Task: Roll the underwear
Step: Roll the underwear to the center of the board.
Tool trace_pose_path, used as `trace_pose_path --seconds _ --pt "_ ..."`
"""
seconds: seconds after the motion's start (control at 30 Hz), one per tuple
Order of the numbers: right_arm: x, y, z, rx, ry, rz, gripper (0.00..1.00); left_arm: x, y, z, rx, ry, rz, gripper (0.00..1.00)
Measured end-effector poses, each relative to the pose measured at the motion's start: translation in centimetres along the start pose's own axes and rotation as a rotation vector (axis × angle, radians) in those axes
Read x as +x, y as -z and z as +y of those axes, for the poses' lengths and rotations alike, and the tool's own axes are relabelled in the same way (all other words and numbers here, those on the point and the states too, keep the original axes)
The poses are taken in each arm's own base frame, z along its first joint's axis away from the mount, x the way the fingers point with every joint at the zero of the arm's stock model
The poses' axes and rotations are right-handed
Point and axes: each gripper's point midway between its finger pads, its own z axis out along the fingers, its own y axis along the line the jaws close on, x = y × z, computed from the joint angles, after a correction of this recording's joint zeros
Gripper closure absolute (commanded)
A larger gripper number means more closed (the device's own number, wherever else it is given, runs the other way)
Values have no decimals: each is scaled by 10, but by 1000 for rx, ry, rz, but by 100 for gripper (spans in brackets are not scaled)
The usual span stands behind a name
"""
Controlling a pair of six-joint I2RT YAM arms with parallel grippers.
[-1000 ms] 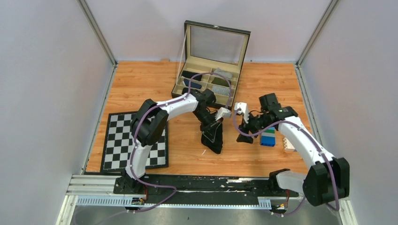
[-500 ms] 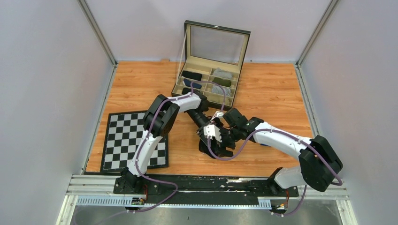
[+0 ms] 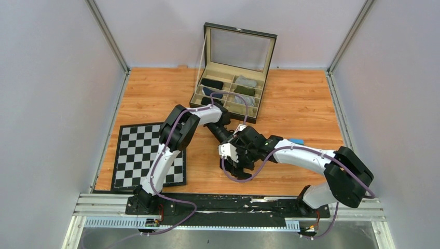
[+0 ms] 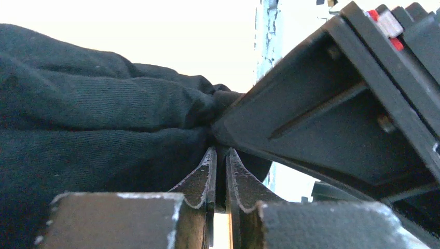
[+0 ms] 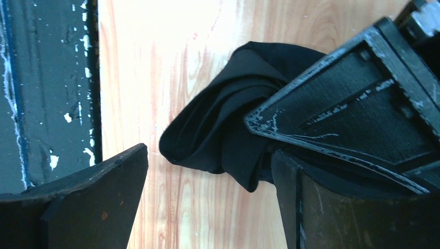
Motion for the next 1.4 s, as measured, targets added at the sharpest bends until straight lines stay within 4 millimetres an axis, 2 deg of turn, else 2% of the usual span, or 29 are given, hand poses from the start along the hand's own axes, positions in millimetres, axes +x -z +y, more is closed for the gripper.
trace_pose_path --seconds 0.23,0.4,0.5,0.7,0.87,0.97,1.03,1.17,1.27,1.4 --pt "-2 -6 9 -15 13 16 11 2 -2 6 -15 48 -4 96" --pt "0 -10 2 44 3 48 21 0 -1 9 -25 52 -10 96" --pt "0 -12 -5 88 -6 63 33 0 0 10 -26 53 -13 96" --pt "0 -12 -15 143 -15 70 68 0 0 10 -28 53 -14 93" --pt "-1 -10 -19 157 -20 68 93 2 0 10 -29 62 -7 81" --pt "-2 -9 -20 136 -35 58 97 3 1 10 -34 67 -7 67" --pt "-3 -9 -21 100 -68 43 97 5 4 11 -58 59 -8 63" --pt "-7 -7 -26 -3 -158 9 98 1 31 11 -183 30 -58 57" --pt "-5 -9 -29 -92 -238 5 99 -9 79 6 -365 -28 -169 54" --pt "-2 -13 -37 -205 -356 11 99 -17 143 -11 -617 -158 -325 54"
